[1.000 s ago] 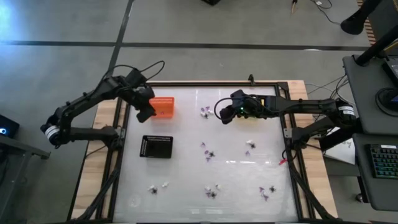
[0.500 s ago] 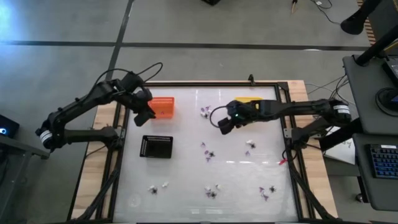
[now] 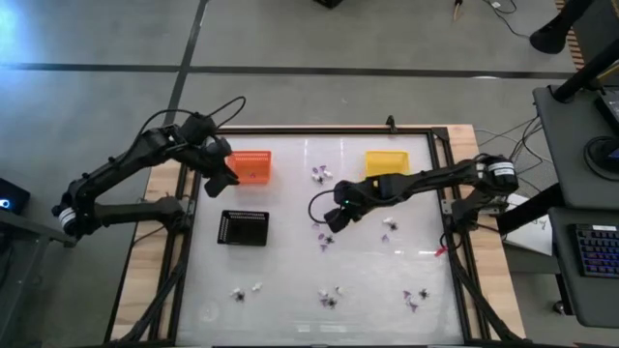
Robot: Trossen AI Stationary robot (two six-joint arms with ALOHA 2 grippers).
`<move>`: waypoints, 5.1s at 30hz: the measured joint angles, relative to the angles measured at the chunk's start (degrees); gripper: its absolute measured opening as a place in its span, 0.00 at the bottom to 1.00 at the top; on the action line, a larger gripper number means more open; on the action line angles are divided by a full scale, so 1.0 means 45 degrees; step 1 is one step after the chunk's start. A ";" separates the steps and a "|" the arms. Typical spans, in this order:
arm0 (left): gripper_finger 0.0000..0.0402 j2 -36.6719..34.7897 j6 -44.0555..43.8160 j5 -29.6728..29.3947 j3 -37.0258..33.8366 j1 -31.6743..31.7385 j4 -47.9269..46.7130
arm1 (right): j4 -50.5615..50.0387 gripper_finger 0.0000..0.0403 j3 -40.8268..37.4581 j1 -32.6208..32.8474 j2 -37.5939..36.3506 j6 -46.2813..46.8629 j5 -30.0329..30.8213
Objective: Sort Halloween decoration
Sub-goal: Put the black spider toy into the black bin
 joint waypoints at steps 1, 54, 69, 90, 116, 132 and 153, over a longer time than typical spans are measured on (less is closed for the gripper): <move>0.24 -0.0041 0.0000 0.0002 0.0000 0.0000 0.0000 | 0.0159 0.41 0.0007 0.0075 0.0089 0.0132 0.0003; 0.24 -0.0142 0.0257 -0.0039 -0.0029 0.0000 -0.0107 | 0.2221 0.28 0.0024 0.1410 0.3311 0.1403 0.0920; 0.24 -0.0137 0.0447 -0.0042 -0.0039 0.0000 -0.0168 | 0.2398 0.02 0.0034 0.1415 0.3270 0.1271 0.0879; 0.24 -0.0386 0.0680 -0.0051 -0.0053 0.0000 -0.1198 | 0.2493 0.02 0.0892 0.1420 0.2607 0.0875 0.1256; 0.24 -0.0472 0.0685 -0.0046 -0.0058 -0.0003 -0.1127 | 0.2949 0.02 0.6413 0.1075 0.4349 -0.1817 0.2779; 0.24 -0.0491 0.0243 -0.0046 -0.0058 0.0000 -0.1054 | 0.1714 0.02 1.0746 0.1070 0.7606 -0.2892 0.1210; 0.24 -0.0531 0.0771 -0.0042 -0.0058 -0.0010 0.0190 | 0.2205 0.02 1.2093 0.0152 0.8853 -0.2221 0.0542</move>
